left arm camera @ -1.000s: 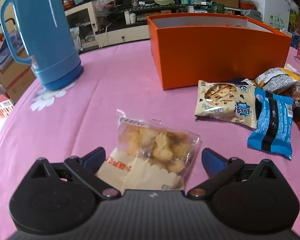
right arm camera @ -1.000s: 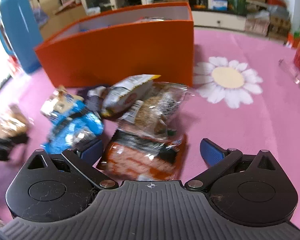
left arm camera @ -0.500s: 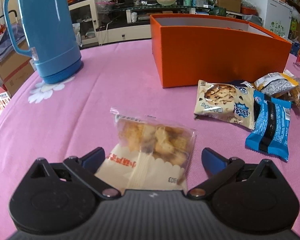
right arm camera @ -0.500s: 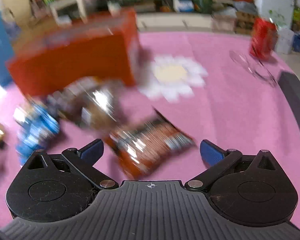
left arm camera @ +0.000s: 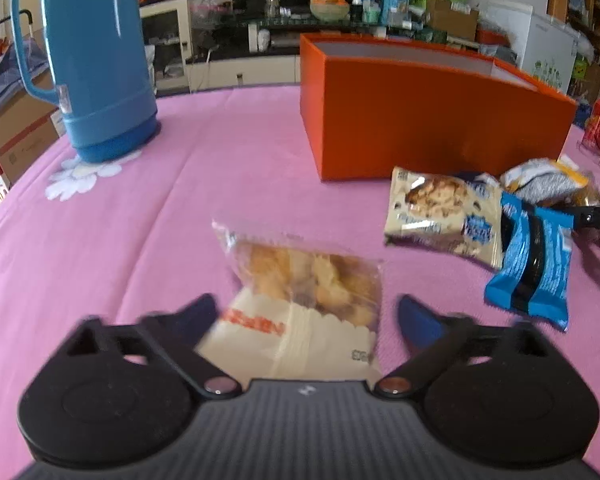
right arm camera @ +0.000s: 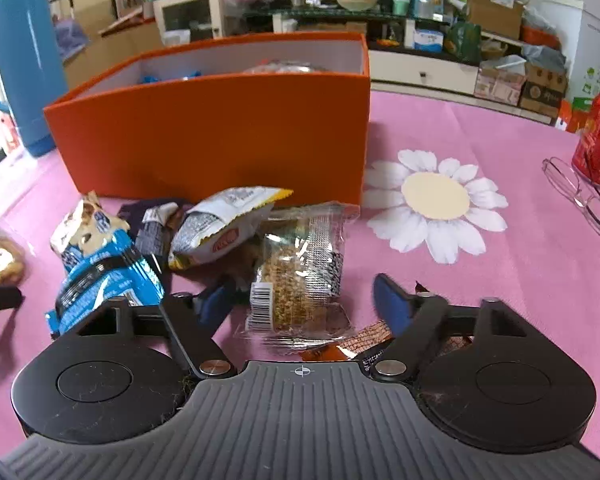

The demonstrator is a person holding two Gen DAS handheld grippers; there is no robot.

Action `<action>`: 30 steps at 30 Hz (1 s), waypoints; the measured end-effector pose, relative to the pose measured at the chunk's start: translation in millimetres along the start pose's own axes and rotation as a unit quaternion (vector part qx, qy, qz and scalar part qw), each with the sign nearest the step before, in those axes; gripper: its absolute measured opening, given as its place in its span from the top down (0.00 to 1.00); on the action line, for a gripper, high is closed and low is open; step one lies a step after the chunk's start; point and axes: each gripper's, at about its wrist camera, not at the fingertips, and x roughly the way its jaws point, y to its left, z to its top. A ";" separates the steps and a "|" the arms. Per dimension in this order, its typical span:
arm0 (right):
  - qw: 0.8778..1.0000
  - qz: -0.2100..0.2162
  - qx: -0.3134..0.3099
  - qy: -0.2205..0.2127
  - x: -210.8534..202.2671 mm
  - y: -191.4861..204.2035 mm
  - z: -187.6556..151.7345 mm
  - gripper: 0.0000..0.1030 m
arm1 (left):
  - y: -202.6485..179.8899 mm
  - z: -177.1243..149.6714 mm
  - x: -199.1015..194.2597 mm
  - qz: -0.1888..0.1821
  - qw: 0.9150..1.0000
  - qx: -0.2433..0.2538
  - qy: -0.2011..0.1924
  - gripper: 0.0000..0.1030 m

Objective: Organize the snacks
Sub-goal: 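Close left tool on clear cookie bag while right tool grasps small clear bag, then carry both bags over the orange box and open both tools to drop them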

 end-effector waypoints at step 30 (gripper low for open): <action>0.998 0.053 0.010 0.037 -46.9 0.9 -32.8 0.58 | -51.8 -30.5 -42.8 0.000 0.999 0.046 0.017 0.26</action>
